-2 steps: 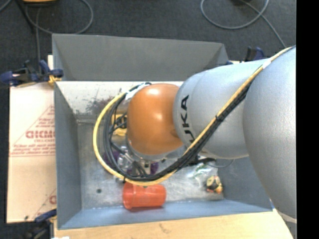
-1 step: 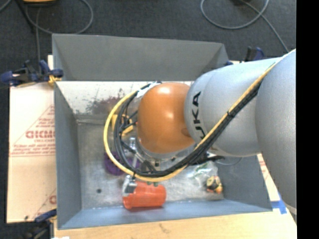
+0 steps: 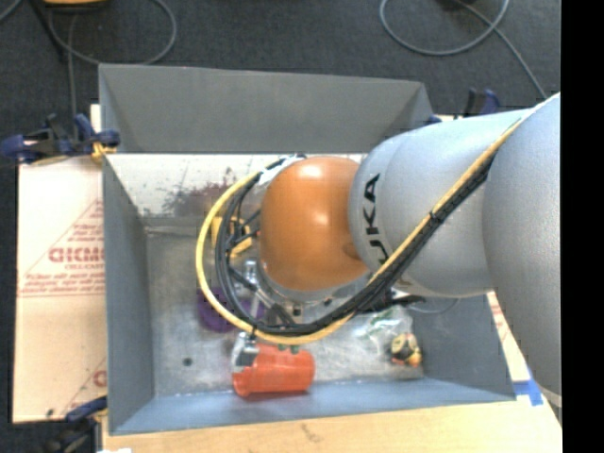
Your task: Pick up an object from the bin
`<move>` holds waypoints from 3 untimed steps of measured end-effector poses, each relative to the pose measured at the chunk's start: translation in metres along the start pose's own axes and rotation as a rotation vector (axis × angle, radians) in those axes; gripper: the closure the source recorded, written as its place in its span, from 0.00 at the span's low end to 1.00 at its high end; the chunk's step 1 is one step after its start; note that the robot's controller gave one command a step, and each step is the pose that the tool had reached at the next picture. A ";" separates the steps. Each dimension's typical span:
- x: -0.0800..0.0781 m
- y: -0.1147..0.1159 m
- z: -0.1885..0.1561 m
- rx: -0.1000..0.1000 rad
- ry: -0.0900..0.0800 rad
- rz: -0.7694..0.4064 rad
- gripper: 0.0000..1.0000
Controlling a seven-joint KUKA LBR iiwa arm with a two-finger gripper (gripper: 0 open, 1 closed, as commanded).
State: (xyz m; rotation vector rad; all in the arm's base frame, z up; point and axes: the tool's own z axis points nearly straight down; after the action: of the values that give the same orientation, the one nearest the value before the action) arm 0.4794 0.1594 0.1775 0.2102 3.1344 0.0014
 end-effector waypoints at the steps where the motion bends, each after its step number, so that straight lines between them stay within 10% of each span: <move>1: -0.001 -0.038 0.026 -0.002 -0.005 -0.108 0.00; 2: -0.007 -0.050 0.083 0.000 -0.004 -0.249 1.00; 3: -0.007 -0.050 0.083 0.000 -0.004 -0.248 1.00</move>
Offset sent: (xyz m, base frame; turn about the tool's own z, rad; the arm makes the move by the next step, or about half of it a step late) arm -0.0011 -0.0497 -0.0839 -0.2551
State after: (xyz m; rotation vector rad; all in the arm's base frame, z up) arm 0.4799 0.1087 0.0947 -0.1792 3.1327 0.0016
